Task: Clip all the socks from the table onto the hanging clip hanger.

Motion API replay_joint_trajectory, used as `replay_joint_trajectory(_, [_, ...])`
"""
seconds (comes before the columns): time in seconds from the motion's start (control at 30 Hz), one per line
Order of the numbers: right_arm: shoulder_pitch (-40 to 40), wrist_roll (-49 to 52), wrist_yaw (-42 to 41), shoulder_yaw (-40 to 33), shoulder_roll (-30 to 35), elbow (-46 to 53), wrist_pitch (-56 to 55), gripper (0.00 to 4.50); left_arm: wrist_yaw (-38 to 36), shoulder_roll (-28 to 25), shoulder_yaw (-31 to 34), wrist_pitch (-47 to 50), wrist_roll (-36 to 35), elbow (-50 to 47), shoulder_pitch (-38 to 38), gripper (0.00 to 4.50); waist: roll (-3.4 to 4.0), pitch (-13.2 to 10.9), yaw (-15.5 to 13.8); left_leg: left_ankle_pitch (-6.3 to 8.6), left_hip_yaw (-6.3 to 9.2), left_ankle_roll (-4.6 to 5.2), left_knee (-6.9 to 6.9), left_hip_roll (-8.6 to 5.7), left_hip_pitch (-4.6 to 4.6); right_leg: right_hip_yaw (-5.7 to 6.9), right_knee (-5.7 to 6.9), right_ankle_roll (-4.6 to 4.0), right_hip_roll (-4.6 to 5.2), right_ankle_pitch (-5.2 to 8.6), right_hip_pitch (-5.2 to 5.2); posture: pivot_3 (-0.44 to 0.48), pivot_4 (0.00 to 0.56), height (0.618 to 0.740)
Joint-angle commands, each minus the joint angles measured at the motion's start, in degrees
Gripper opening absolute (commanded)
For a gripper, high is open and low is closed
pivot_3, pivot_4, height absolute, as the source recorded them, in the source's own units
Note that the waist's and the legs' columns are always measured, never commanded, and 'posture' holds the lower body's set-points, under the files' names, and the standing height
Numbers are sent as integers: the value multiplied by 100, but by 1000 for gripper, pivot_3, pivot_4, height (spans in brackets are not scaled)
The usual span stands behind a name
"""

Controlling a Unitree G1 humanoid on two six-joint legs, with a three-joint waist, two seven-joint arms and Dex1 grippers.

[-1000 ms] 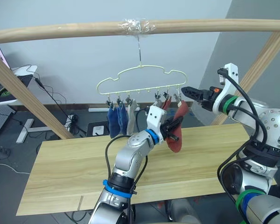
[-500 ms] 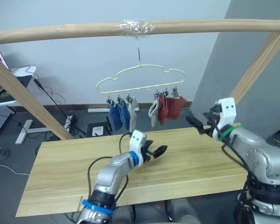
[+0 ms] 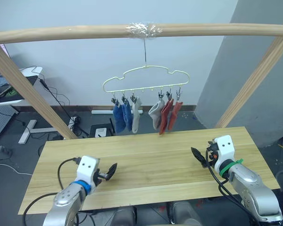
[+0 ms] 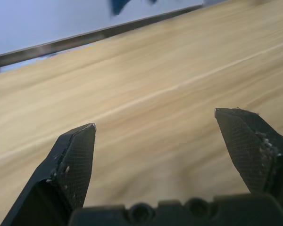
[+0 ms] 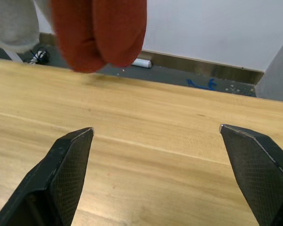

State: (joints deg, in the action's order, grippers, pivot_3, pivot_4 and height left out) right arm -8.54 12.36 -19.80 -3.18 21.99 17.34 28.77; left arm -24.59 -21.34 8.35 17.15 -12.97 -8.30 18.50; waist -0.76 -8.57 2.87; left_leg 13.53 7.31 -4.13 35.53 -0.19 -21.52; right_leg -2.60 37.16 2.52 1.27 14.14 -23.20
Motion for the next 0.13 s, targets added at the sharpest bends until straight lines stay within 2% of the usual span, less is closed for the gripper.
replay_joint_trajectory(0.03, [-191, -149, 174, -178, -113, -308, -419, 4500, 144, 1, 324, -400, 57, 162, 36, 4485, -13, 16, -57, 0, 0, 0, 0, 0, 0, 0, -1, -1, 0, 0, 0, 25, 81, 740])
replay_joint_trajectory(0.13, [-198, -158, 299, -278, -226, -454, -494, 4500, 47, -11, 281, -437, 50, 335, -63, 4485, -12, 18, -116, 0, 0, 0, 12, 1, -6, 2, 0, -1, 1, 1, 0, 31, 76, 740])
